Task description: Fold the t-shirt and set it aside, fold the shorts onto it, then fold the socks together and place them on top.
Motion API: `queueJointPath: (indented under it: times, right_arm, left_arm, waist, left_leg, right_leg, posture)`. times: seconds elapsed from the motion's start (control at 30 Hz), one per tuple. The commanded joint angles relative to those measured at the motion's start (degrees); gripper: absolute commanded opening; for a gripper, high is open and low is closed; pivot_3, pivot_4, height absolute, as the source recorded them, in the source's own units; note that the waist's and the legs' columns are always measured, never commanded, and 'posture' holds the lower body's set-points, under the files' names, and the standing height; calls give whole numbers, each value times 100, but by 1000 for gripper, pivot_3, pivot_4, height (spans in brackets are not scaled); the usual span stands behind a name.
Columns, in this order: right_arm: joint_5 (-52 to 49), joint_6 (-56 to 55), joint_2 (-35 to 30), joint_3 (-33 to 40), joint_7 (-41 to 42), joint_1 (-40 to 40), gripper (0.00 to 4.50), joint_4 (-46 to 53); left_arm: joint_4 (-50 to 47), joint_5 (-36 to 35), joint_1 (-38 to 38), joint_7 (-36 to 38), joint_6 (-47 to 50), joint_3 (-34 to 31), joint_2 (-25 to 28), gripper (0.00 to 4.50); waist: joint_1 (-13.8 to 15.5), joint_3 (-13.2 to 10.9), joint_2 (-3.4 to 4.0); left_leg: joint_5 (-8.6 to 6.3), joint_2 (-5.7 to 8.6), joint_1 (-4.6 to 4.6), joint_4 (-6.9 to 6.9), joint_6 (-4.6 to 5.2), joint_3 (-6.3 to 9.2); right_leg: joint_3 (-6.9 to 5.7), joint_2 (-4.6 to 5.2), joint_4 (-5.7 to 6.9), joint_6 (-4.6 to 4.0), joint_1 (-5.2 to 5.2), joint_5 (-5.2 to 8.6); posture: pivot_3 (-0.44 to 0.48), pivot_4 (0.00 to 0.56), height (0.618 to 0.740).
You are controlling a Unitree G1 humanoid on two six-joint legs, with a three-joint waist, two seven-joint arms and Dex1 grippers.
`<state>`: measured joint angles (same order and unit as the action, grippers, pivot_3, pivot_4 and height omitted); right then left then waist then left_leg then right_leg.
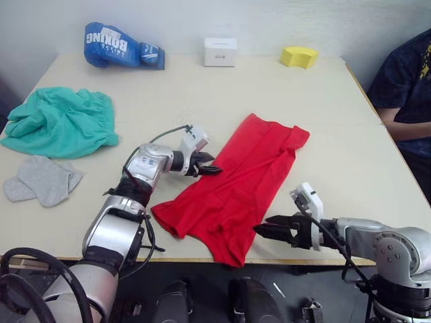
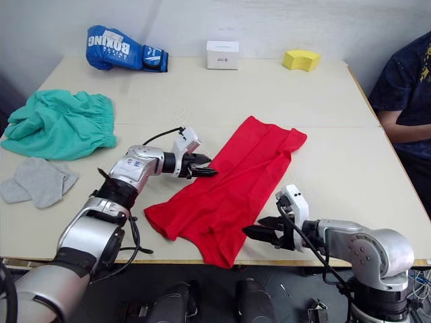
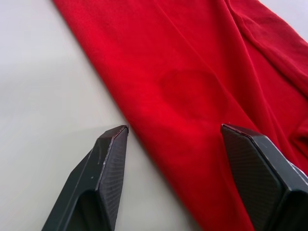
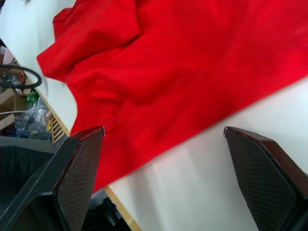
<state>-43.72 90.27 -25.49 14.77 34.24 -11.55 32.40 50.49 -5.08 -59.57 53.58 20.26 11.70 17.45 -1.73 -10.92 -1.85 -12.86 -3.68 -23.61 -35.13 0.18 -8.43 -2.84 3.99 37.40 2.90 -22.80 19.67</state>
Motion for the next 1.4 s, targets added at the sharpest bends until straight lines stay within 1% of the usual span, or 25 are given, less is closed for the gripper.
queueJointPath:
  times: [0.03, 0.07, 0.17, 0.23, 0.3, 0.4, 0.43, 0.47, 0.5, 0.57, 0.67, 0.77, 0.83, 0.93, 1.03, 1.1, 1.23, 1.33, 1.4]
  right_arm:
    - [-217, 223, 157, -590, -317, 264, 4030, 119]
    - [-196, 223, 248, -638, -408, 241, 4072, 84]
    - [-75, 223, 619, -668, -681, 128, 3465, -85]
    - [-1, 212, 766, -705, -808, 57, 2755, -144]
    - [125, 81, 857, -725, -957, 13, 2055, -238]
    - [251, -124, 798, -819, -1034, 4, 988, -328]
    - [266, -188, 754, -840, -1031, 2, 708, -353]
    - [274, -239, 707, -846, -1015, -10, 311, -381]
    - [275, -310, 617, -862, -970, -33, 48, -407]
    - [267, -434, 448, -893, -882, -74, 48, -453]
    - [281, -799, -71, -930, -531, -317, 48, -684]
    - [319, -1246, -490, -936, -147, -786, 48, -1231]
    - [417, -1517, -684, -1092, 30, -1041, 48, -1571]
    - [671, -1996, -745, -1464, 300, -1599, 48, -2224]
    - [936, -2417, -604, -1794, 488, -2122, 48, -2896]
    - [1113, -2679, -479, -1985, 606, -2392, 48, -3327]
    - [1369, -3059, -211, -2217, 780, -2749, 48, -4012]
    - [1482, -3192, -116, -2333, 917, -2853, 48, -4223]
    - [1521, -3208, -139, -2410, 1033, -2856, 48, -4219]
  left_arm:
    - [434, 196, -245, -54, -215, -8, -156, 3205]
    - [528, 207, -285, -45, -233, -37, -198, 3019]
    - [685, 113, -415, -12, -48, -197, -334, 2331]
    - [681, 127, -474, 19, 91, -231, -391, 1669]
    - [646, 198, -467, -105, 108, -234, -425, 1056]
    - [650, 273, -396, -375, 25, -258, -463, 95]
    - [600, 281, -326, -367, -50, -254, -465, 0]
    - [552, 256, -266, -395, -54, -293, -472, 0]
    - [514, 212, -209, -508, -66, -377, -476, 0]
    - [474, 180, -123, -701, -90, -499, -464, 0]
    - [287, 75, 126, -1234, -46, -852, -354, 0]
    - [-417, -245, 463, -1817, 174, -1403, -348, 0]
    - [-921, -395, 710, -2083, 335, -1641, -373, 0]
    - [-1857, -494, 1297, -2476, 479, -1875, -359, 0]
    - [-2261, -514, 1606, -2836, 504, -2049, -316, 0]
    - [-2230, -460, 1634, -2908, 396, -2063, -241, 0]
    - [-1809, -309, 1507, -2911, -84, -2012, -8, 0]
    - [-1431, -320, 1365, -2899, -385, -2054, 111, 0]
    - [-1380, -393, 1344, -2702, -407, -2024, 174, 0]
  waist:
    - [4, 9, -15]
    - [2, 13, -20]
    - [-8, 18, -30]
    - [-8, 18, -30]
    - [-14, 18, -30]
    - [-15, 18, -30]
    - [-14, 18, -30]
    - [-14, 18, -30]
    - [-15, 18, -29]
    - [-9, 18, -30]
    - [-13, 18, -29]
    - [-16, 12, -31]
    - [-22, 9, -30]
    - [-24, 8, -30]
    - [-24, 6, -29]
    - [-5, 6, -29]
    - [6, 6, -29]
    - [7, 6, -29]
    - [7, 6, -29]
  left_leg:
    - [-1, 0, 1, 0, 2, 1]
    - [-1, -1, 5, 0, 2, 3]
    - [-1, -4, 18, 1, 1, 4]
    - [-1, -4, 18, 0, 2, 4]
    - [-1, -4, 18, 1, 2, 4]
    - [-1, -4, 17, 4, 2, 4]
    - [-1, -4, 17, 4, 2, 4]
    - [-1, -4, 17, 4, 1, 4]
    - [-1, -4, 17, 3, 1, 3]
    - [-1, -3, 18, 1, 2, 2]
    - [1, -3, 20, -2, 5, 3]
    - [5, 1, 19, -4, 13, 0]
    - [6, 1, 17, -4, 14, -2]
    - [8, -1, 13, -1, 8, -1]
    - [21, -2, 5, 0, -17, -5]
    - [25, -2, 4, -6, -22, -6]
    - [25, 1, 0, -12, -20, -8]
    - [24, 1, 0, -13, -19, -9]
    - [23, 1, -1, -12, -19, -8]
  right_leg:
    - [-1, 0, 1, 0, 0, 0]
    - [-3, 0, 0, 0, 4, 0]
    - [-4, -4, 2, -1, 16, 1]
    - [-4, -4, 2, -1, 17, 1]
    - [-3, -4, 2, -1, 17, 1]
    - [-2, -4, 1, -1, 15, 1]
    - [-3, -4, 1, -1, 15, 1]
    - [-3, -4, 2, -1, 14, 1]
    - [-2, -4, 2, -1, 15, 1]
    - [-2, -4, 3, -1, 16, 1]
    - [-1, -2, 4, 2, 18, -2]
    - [1, 2, 4, 10, 18, -8]
    - [3, 3, 5, 11, 15, -11]
    - [1, 2, 6, 12, 9, -11]
    - [1, 0, 8, 11, 0, -10]
    - [1, -1, 10, 12, -1, -10]
    - [2, 2, 10, 16, -1, -13]
    - [2, 4, 10, 16, -1, -13]
    - [1, 5, 9, 16, -1, -13]
  posture:
    - [0, 150, 740]
    - [0, 150, 740]
    - [0, 150, 740]
    - [0, 150, 740]
    - [0, 150, 740]
    - [0, 150, 740]
    - [0, 150, 740]
    - [0, 150, 740]
    - [0, 150, 740]
    - [0, 150, 740]
    - [0, 150, 740]
    - [0, 150, 740]
    - [0, 150, 740]
    - [0, 150, 740]
    - [0, 150, 740]
    - [0, 150, 740]
    - [0, 150, 740]
    - [0, 150, 740]
    - [0, 150, 740]
